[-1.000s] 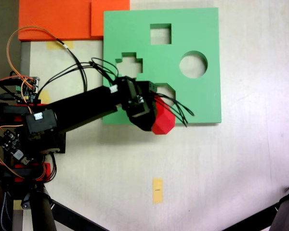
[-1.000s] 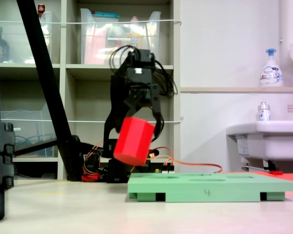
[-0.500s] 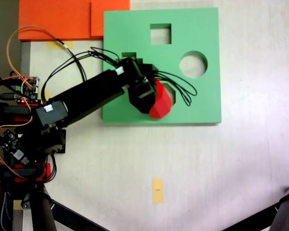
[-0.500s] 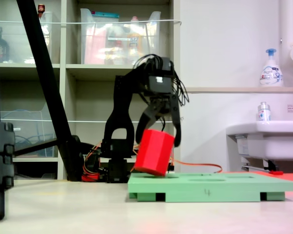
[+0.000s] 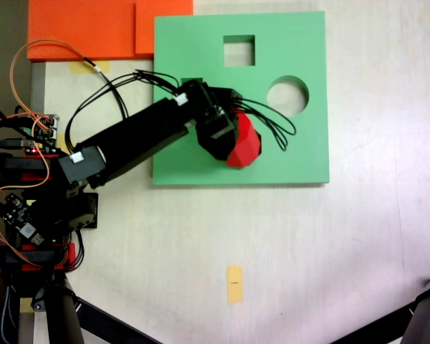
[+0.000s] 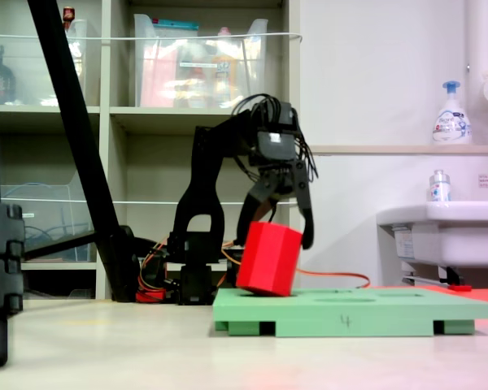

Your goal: Put the octagonal pillar block into the corresponding hole

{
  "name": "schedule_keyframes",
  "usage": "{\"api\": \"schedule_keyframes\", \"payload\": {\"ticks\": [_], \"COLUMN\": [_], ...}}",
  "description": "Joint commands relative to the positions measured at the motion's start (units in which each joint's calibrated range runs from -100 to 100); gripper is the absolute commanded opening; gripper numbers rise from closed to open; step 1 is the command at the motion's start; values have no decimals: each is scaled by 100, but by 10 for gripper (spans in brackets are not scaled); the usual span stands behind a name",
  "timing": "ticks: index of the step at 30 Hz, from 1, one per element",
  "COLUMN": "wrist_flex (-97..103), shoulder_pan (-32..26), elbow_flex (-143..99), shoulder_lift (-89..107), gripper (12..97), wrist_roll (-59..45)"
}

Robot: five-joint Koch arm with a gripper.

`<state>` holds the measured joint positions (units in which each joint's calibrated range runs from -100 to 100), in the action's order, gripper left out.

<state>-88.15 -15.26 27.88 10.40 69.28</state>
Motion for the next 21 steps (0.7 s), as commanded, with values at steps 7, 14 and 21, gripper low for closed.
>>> {"api": "schedule_keyframes", "payload": {"ticks": [7, 14, 21], "wrist_flex": [501, 558, 568], "shoulder_pan": [-59, -103, -127], "elbow_flex": [363, 353, 353], "shoulder_lift": [-244, -467, -704], "gripper": [428, 428, 408], "wrist_roll": [29, -103, -537]}}
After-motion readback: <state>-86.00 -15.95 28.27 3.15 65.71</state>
